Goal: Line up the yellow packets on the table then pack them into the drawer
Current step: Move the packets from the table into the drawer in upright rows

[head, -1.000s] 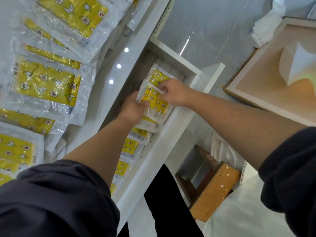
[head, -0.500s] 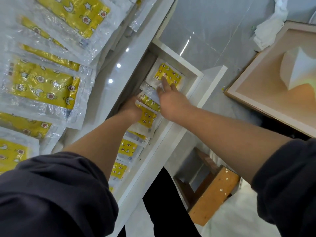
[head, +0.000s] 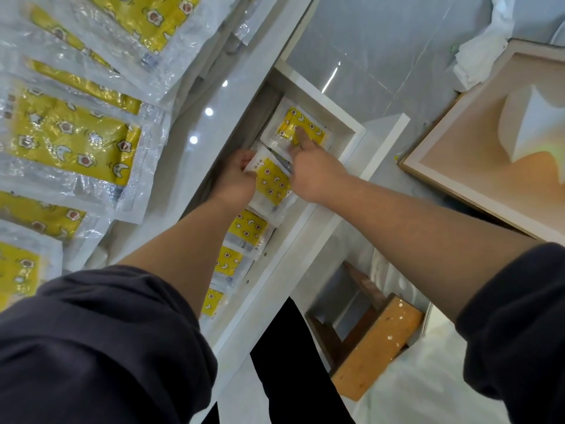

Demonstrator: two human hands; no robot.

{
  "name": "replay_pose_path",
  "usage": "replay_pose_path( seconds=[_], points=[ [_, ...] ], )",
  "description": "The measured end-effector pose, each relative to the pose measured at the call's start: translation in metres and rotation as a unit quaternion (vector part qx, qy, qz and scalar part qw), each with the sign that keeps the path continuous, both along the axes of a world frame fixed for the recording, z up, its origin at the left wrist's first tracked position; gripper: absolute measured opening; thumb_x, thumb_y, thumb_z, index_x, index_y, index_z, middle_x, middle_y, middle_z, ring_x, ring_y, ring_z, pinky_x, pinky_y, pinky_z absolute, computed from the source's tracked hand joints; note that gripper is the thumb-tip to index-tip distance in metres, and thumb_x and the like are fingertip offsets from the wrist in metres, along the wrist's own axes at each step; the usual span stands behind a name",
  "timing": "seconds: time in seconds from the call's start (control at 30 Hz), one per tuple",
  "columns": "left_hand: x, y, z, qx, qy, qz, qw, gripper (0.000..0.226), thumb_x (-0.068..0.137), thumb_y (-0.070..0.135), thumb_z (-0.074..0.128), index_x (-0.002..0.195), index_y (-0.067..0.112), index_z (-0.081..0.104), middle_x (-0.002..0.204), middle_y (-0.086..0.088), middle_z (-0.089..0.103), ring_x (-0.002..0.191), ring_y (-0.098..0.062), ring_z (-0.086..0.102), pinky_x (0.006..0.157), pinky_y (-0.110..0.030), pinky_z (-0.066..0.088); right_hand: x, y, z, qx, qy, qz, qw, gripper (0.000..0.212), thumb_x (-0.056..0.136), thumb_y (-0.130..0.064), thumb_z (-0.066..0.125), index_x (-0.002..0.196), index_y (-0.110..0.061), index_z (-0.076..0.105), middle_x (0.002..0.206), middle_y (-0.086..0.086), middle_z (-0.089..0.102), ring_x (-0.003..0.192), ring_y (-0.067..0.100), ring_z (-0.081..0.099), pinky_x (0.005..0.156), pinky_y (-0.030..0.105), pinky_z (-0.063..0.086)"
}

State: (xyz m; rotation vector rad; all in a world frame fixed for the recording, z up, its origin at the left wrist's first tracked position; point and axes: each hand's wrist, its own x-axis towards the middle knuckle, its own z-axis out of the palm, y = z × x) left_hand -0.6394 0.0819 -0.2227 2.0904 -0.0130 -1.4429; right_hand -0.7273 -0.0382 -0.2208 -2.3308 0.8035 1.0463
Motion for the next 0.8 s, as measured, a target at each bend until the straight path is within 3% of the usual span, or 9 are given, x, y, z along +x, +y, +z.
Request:
replay_pose_path(
  seconds=[0.1, 0.23, 0.37, 0.47, 0.57, 0.7, 0.8],
  points=[
    [-0.003, 0.001, -0.002, 0.008, -0.013, 0.022, 1.000, 0.033, 0.101, 0.009, 0.040, 0.127, 0.025, 0.050, 0.116, 0.007, 0.056, 0.099, -0.013, 0.055, 0.065, -0.020, 0.039, -0.003, 0.001, 0.000, 0.006, -0.003, -0.002, 1.000, 0.065, 0.093, -0.017, 0.058, 0.150, -0.010, 0.027, 0.162, 0.004, -0.005, 0.147, 0.032, 0.016, 0.113, 0.044, 0.034],
    [-0.012, -0.001, 0.002, 0.047, -0.052, 0.004, 0.998, 0.043, 0.099, 0.010, 0.039, 0.138, 0.028, 0.044, 0.129, 0.000, 0.055, 0.101, -0.021, 0.056, 0.073, -0.025, 0.045, -0.006, 0.000, 0.003, 0.006, -0.015, -0.006, 1.000, 0.057, 0.092, -0.016, 0.058, 0.143, -0.005, 0.036, 0.161, 0.008, 0.003, 0.142, 0.032, 0.027, 0.107, 0.042, 0.040],
    [-0.017, 0.012, 0.025, 0.063, -0.110, -0.022, 0.992, 0.048, 0.095, 0.005, 0.040, 0.140, 0.022, 0.043, 0.134, -0.009, 0.053, 0.114, -0.031, 0.055, 0.085, -0.030, 0.045, -0.007, 0.008, 0.016, 0.005, -0.054, -0.022, 0.998, 0.053, 0.092, -0.012, 0.054, 0.142, -0.002, 0.038, 0.157, 0.013, 0.020, 0.141, 0.031, 0.029, 0.109, 0.042, 0.037],
    [-0.018, 0.032, 0.048, 0.038, -0.090, -0.047, 0.994, 0.042, 0.095, 0.005, 0.041, 0.135, 0.016, 0.049, 0.126, -0.012, 0.058, 0.102, -0.031, 0.061, 0.085, -0.033, 0.050, -0.008, 0.024, 0.032, 0.011, -0.077, -0.068, 0.995, 0.051, 0.092, -0.008, 0.050, 0.141, -0.003, 0.041, 0.153, 0.013, 0.029, 0.135, 0.030, 0.039, 0.105, 0.039, 0.041],
    [-0.016, 0.059, 0.075, 0.022, -0.069, -0.057, 0.996, 0.042, 0.096, 0.007, 0.042, 0.136, 0.016, 0.051, 0.130, -0.008, 0.057, 0.088, -0.026, 0.063, 0.075, -0.028, 0.049, -0.008, 0.046, 0.057, 0.020, -0.097, -0.123, 0.987, 0.046, 0.093, -0.008, 0.047, 0.138, -0.005, 0.045, 0.143, 0.014, 0.041, 0.124, 0.029, 0.049, 0.098, 0.035, 0.043],
    [-0.009, 0.108, 0.117, 0.010, -0.037, -0.066, 0.997, 0.034, 0.093, 0.012, 0.048, 0.123, 0.016, 0.064, 0.122, -0.001, 0.063, 0.104, -0.019, 0.061, 0.091, -0.029, 0.047, -0.008, 0.086, 0.093, 0.035, -0.126, -0.210, 0.969, 0.037, 0.093, -0.010, 0.048, 0.129, -0.008, 0.056, 0.130, 0.013, 0.055, 0.114, 0.028, 0.056, 0.096, 0.038, 0.047],
    [0.000, 0.151, 0.146, 0.013, 0.010, -0.040, 0.999, 0.021, 0.088, 0.013, 0.053, 0.093, 0.023, 0.071, 0.101, -0.002, 0.071, 0.090, -0.023, 0.065, 0.088, -0.039, 0.054, -0.005, 0.122, 0.119, 0.053, -0.140, -0.277, 0.949, 0.028, 0.094, -0.009, 0.048, 0.117, -0.010, 0.063, 0.115, 0.009, 0.065, 0.103, 0.025, 0.062, 0.089, 0.039, 0.051]
  ],
)
